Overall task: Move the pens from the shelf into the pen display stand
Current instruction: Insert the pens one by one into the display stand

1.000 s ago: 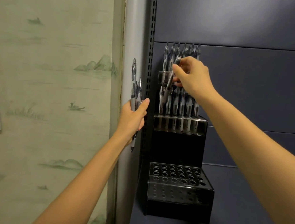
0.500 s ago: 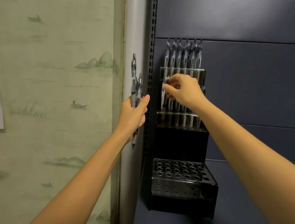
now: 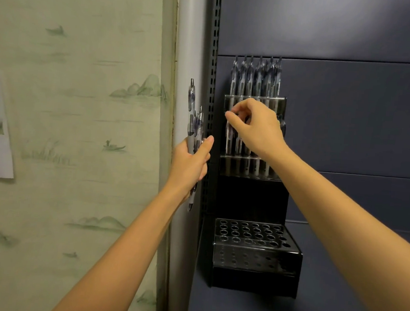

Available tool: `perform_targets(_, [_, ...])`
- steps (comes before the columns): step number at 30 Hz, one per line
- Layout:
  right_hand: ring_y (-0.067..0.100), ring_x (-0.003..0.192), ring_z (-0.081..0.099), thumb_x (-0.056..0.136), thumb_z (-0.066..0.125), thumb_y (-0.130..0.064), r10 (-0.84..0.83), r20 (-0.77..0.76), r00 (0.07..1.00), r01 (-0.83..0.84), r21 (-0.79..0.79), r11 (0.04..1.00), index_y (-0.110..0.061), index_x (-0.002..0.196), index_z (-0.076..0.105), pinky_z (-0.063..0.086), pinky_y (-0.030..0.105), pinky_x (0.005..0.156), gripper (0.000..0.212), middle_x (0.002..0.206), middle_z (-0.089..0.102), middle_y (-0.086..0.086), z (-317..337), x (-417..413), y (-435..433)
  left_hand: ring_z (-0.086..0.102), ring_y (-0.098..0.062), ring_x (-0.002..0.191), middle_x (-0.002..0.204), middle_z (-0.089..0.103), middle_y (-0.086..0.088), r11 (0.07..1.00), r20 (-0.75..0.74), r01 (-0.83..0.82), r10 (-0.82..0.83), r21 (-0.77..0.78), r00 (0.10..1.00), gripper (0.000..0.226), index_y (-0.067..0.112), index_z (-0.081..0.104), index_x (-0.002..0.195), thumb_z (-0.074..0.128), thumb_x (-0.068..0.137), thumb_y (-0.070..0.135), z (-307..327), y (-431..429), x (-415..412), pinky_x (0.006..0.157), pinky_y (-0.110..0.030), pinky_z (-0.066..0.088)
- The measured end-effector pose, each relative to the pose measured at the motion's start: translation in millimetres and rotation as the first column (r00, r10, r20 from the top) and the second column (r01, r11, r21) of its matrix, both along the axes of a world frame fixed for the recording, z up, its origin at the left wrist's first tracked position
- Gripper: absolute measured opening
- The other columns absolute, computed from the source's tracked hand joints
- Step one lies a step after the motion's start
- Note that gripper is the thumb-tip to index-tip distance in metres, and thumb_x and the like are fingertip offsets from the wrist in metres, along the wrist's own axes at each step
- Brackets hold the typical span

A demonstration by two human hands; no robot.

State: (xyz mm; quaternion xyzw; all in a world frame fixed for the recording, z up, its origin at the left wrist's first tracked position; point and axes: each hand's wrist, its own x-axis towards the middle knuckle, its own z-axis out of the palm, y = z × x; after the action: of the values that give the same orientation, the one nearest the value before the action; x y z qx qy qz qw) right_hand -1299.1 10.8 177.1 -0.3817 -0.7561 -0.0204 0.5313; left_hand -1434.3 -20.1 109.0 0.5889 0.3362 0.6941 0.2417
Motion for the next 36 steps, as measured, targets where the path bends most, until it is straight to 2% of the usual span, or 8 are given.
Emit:
perform_targets(6, [0.003,0.101,0.054,0.097,0.047,-0.039,0.223,0.043,0.974,-0.217,-0.126,0.968,-0.017,0.122,0.062,0.039,0.012,0.080,0.036,0.113,0.065,-0.007,10,-11,-23,0.028,-0.008,0.033,0.049,0.036,0.004,1.000,-0.023,0.016,-0.016,-0.003,1.000,0.029,0.020,0.045,0.069,0.052,0.097,0.023,0,-8,8,0.035,-0.019,0.024])
perform_targets(9, [0.000,0.098,0.055,0.094,0.052,-0.043,0.308,-0.023,0.951,-0.309,-0.127,0.943,-0.020,0.119,0.064,0.040,0.006,0.076,0.036,0.106,0.063,-0.012,11,-17,-28,0.027,-0.008,0.032,0.048,0.037,0.005,0.999,-0.031,0.011,-0.012,-0.034,0.999,0.022,0.023,0.047,0.075,0.052,0.096,0.027,0,-12,12,0.034,-0.019,0.023])
perform_targets(14, [-0.004,0.081,0.055,0.089,0.063,-0.038,0.326,-0.074,0.942,-0.334,-0.151,0.930,-0.017,0.101,0.069,0.042,0.007,0.072,0.026,0.085,0.063,-0.014,14,-24,-31,0.027,-0.007,0.031,0.050,0.036,-0.001,0.998,-0.048,-0.012,0.009,-0.056,0.999,0.013,0.016,0.045,0.094,0.053,0.096,0.026,-2,-14,16,0.034,-0.019,0.023])
perform_targets(17, [-0.001,0.077,0.057,0.090,0.062,-0.035,0.331,-0.076,0.941,-0.339,-0.150,0.929,-0.012,0.094,0.069,0.043,0.009,0.071,0.024,0.080,0.064,-0.011,16,-24,-33,0.027,-0.007,0.030,0.050,0.036,-0.002,0.999,-0.050,-0.004,0.002,-0.049,0.999,0.011,0.018,0.047,0.088,0.054,0.096,0.023,-3,-16,16,0.033,-0.019,0.023])
perform_targets(22, [0.006,0.085,0.059,0.094,0.055,-0.032,0.335,-0.202,0.920,-0.360,-0.101,0.928,-0.011,0.111,0.062,0.050,0.022,0.081,0.029,0.093,0.064,-0.005,31,-15,-34,0.028,-0.007,0.030,0.051,0.035,-0.004,0.999,-0.073,-0.003,0.001,-0.037,0.997,0.025,0.021,0.045,0.072,0.055,0.095,0.019,-8,-14,12,0.035,-0.019,0.023])
perform_targets(25, [0.004,0.079,0.060,0.096,0.052,-0.027,0.356,-0.357,0.864,-0.410,-0.086,0.908,-0.007,0.120,0.057,0.053,0.017,0.070,0.031,0.095,0.063,-0.004,42,-5,-32,0.029,-0.006,0.031,0.053,0.035,-0.003,0.999,-0.065,0.009,-0.011,-0.034,0.998,0.030,0.016,0.041,0.069,0.053,0.096,0.017,-8,-12,8,0.035,-0.018,0.024])
perform_targets(29, [0.005,0.074,0.062,0.096,0.054,-0.025,0.280,-0.418,0.864,-0.326,-0.043,0.944,-0.009,0.120,0.055,0.054,0.018,0.067,0.029,0.097,0.063,-0.001,49,16,-25,0.029,-0.007,0.032,0.053,0.039,0.002,0.999,-0.077,-0.027,0.025,-0.020,0.997,0.031,0.016,0.040,0.069,0.052,0.097,0.019,-8,-9,2,0.036,-0.017,0.027])
perform_targets(36, [0.019,0.093,0.065,0.095,0.056,-0.030,0.061,-0.166,0.984,-0.069,-0.041,0.997,-0.015,0.122,0.053,0.054,0.043,0.088,0.031,0.098,0.062,-0.003,26,27,-4,0.028,-0.007,0.033,0.055,0.038,0.001,1.000,-0.052,-0.022,0.022,0.004,0.998,0.032,0.015,0.037,0.068,0.051,0.097,0.019,-5,-5,0,0.036,-0.017,0.025])
